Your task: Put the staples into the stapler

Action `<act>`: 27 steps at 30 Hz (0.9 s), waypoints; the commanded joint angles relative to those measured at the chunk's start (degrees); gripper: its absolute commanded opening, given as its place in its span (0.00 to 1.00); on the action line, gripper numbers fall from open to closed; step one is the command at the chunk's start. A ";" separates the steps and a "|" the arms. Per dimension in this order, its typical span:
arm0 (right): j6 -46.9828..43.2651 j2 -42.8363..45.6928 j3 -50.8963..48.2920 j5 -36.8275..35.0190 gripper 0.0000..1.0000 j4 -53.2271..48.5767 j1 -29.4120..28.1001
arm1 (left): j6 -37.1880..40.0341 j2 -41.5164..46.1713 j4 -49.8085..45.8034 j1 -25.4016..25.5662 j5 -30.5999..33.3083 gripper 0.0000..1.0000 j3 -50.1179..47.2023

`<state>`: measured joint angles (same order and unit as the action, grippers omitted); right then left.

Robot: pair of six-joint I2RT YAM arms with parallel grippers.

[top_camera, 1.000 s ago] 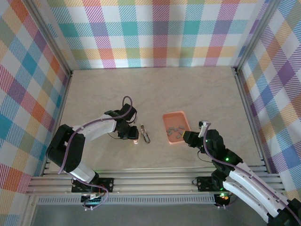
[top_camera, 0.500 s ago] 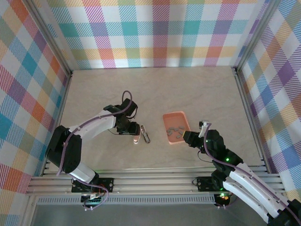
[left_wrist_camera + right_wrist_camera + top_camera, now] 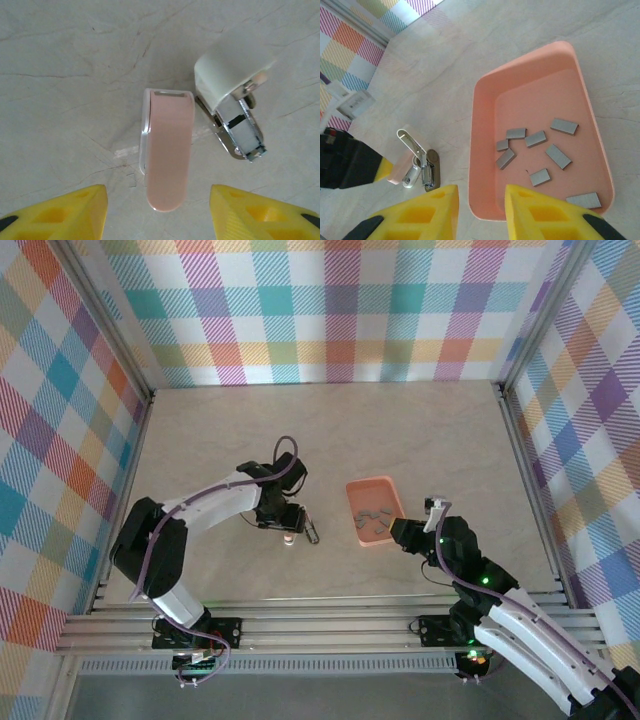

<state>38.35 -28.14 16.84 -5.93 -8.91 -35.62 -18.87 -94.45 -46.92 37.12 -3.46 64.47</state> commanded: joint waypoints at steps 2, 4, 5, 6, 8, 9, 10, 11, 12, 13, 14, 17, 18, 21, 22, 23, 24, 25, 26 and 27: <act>-0.25 0.89 -0.77 -0.75 0.31 -0.94 0.11 | -0.78 -2.77 -1.64 1.45 1.70 0.56 0.77; -0.12 1.28 -0.76 -0.75 0.31 -1.42 0.11 | -0.92 -3.96 -0.85 1.71 1.92 0.55 0.51; -0.16 1.53 -0.76 -0.82 0.31 -1.57 0.11 | -1.08 -4.41 -0.61 1.81 2.07 0.53 0.48; -0.14 1.72 -0.82 -0.84 0.31 -1.75 0.10 | -1.17 -4.97 -0.38 1.90 2.36 0.49 0.33; -0.25 2.23 -0.84 -1.05 0.31 -2.06 0.11 | -1.43 -5.94 -0.22 1.90 2.88 0.40 0.29; -0.25 2.51 -0.78 -1.09 0.31 -2.25 0.11 | -1.59 -6.15 0.16 1.90 2.87 0.37 0.24; -0.20 2.69 -0.76 -1.06 0.31 -2.49 0.11 | -1.85 -6.13 0.70 1.90 2.32 0.32 -0.01; -0.21 2.85 -0.77 -1.02 0.31 -2.78 0.04 | -2.04 -5.94 1.13 1.83 1.88 0.28 -0.14; -0.26 3.04 -0.67 -1.01 0.31 -3.04 0.11 | -2.11 -5.67 1.23 1.85 1.62 0.24 -0.05; -0.21 3.24 -0.67 -1.04 0.31 -3.34 0.11 | -2.13 -5.32 0.82 1.81 2.06 0.22 0.19; -0.27 3.35 -0.67 -0.98 0.31 -3.44 0.11 | -2.07 -4.93 0.25 1.73 2.71 0.21 0.38; -0.12 3.31 -0.93 -0.64 0.31 -3.05 0.11 | -1.57 -2.47 -1.47 0.58 3.63 0.20 0.33; -0.10 3.12 -1.02 -0.43 0.31 -2.76 0.11 | -1.43 -1.29 -2.02 -0.16 3.98 0.19 0.14; -0.12 2.38 -1.13 -0.09 0.31 -1.87 0.11 | -0.26 1.75 -3.41 -3.33 5.46 0.19 -0.50; -0.14 2.02 -1.11 0.00 0.31 -1.52 0.11 | 0.37 2.34 -3.74 -4.72 5.54 0.19 -0.72; -0.24 1.72 -1.11 0.07 0.31 -1.16 0.11 | 0.86 2.67 -4.03 -6.05 5.50 0.19 -0.77; -0.24 1.38 -1.02 0.17 0.31 -0.98 0.11 | 1.52 2.78 -4.36 -7.50 5.32 0.19 -0.83; -0.35 1.04 -0.94 0.22 0.31 -0.78 0.10 | 2.05 2.72 -4.54 -9.08 4.99 0.19 -0.81; -0.34 0.87 -0.85 0.30 0.31 -0.58 0.10 | 2.42 2.60 -4.53 -10.14 5.00 0.19 -0.75; -0.37 0.56 -0.74 0.32 0.31 -0.54 0.12 | 2.98 2.45 -4.28 -11.16 4.97 0.19 -0.70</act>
<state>38.35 -27.18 16.56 -6.33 -11.64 -35.62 -18.24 -92.44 -48.66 28.42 0.71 64.29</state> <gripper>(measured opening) 0.310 0.233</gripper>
